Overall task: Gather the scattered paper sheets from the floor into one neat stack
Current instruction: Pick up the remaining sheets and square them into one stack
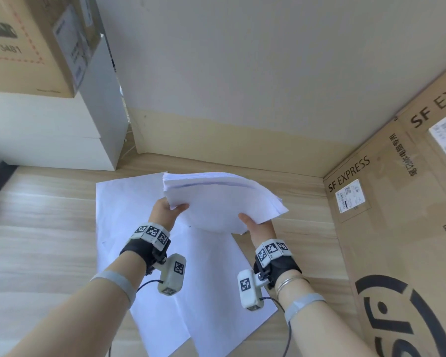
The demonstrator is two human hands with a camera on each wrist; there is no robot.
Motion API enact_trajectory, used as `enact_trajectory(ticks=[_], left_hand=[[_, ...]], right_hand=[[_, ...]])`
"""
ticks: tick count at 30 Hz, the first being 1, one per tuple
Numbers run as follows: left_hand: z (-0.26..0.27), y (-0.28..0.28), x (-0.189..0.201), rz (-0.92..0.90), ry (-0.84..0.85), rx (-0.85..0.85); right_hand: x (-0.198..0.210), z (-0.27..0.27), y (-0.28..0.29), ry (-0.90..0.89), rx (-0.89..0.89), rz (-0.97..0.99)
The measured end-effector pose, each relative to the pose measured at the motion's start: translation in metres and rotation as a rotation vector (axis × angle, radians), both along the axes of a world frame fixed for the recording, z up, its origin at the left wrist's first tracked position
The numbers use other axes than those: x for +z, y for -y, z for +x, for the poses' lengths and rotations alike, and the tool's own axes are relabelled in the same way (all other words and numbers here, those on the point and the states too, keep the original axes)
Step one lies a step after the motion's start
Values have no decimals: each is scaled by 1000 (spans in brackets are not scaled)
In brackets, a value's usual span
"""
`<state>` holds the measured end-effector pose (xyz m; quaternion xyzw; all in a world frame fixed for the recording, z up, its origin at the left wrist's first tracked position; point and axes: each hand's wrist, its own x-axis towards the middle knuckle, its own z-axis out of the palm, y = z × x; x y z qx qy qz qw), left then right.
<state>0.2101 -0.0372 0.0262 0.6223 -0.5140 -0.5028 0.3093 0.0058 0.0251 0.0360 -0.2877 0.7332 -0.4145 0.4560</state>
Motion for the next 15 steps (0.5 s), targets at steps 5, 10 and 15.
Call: enact_trajectory(ticks=[5, 10, 15], left_hand=[[16, 3, 2, 20, -149, -18], [49, -4, -14, 253, -256, -64], [62, -21, -21, 191, -100, 104]], right_hand=[[15, -1, 17, -45, 45, 4], [19, 10, 23, -44, 140, 2], [-14, 14, 9, -127, 372, 122]])
